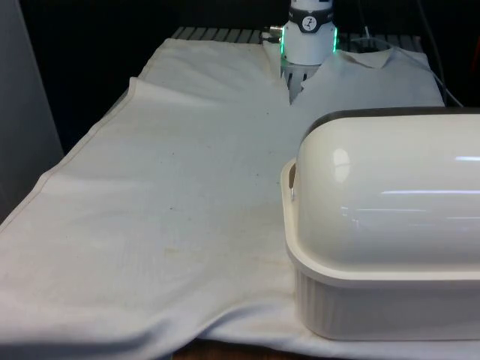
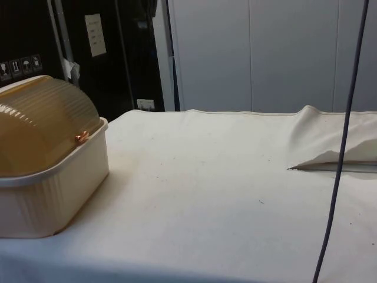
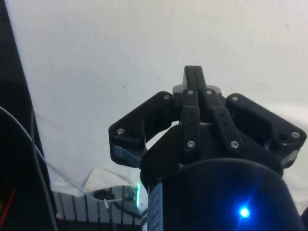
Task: Open the lid, then close it.
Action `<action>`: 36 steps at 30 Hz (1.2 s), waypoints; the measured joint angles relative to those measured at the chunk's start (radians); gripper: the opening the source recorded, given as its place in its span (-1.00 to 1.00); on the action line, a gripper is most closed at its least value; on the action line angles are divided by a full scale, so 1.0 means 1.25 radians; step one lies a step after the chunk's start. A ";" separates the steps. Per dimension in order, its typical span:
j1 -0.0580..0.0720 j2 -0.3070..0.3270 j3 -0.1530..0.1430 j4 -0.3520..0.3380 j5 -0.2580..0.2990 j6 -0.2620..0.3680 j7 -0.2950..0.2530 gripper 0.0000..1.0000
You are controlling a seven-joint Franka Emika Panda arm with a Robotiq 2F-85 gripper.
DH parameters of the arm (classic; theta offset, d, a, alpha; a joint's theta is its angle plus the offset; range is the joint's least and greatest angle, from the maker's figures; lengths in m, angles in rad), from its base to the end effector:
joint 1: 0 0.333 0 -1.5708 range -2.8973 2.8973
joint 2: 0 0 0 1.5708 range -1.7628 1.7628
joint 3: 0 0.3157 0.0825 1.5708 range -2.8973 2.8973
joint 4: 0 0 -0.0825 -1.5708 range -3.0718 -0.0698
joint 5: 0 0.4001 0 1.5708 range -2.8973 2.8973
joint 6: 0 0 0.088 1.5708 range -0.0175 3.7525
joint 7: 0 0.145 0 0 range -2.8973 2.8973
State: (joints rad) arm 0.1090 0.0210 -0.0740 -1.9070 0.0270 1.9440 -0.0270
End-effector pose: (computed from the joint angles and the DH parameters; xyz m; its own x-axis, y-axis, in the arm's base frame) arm 0.5827 0.0234 0.4408 0.9985 0.0522 0.0166 0.0525 -0.9983 -0.0233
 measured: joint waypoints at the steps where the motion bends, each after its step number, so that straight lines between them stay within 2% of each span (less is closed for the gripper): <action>1: 0.000 -0.001 0.002 -0.002 0.002 0.006 0.000 -1.00; 12: 0.002 -0.006 0.028 -0.050 0.007 0.082 -0.001 -1.00; 19: 0.003 -0.006 0.058 -0.110 0.008 0.158 0.000 -1.00; 36: 0.006 0.031 0.102 -0.160 0.010 0.280 0.001 -1.00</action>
State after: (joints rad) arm 0.1160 0.0600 0.0540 -2.1070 0.0390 2.2940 -0.0260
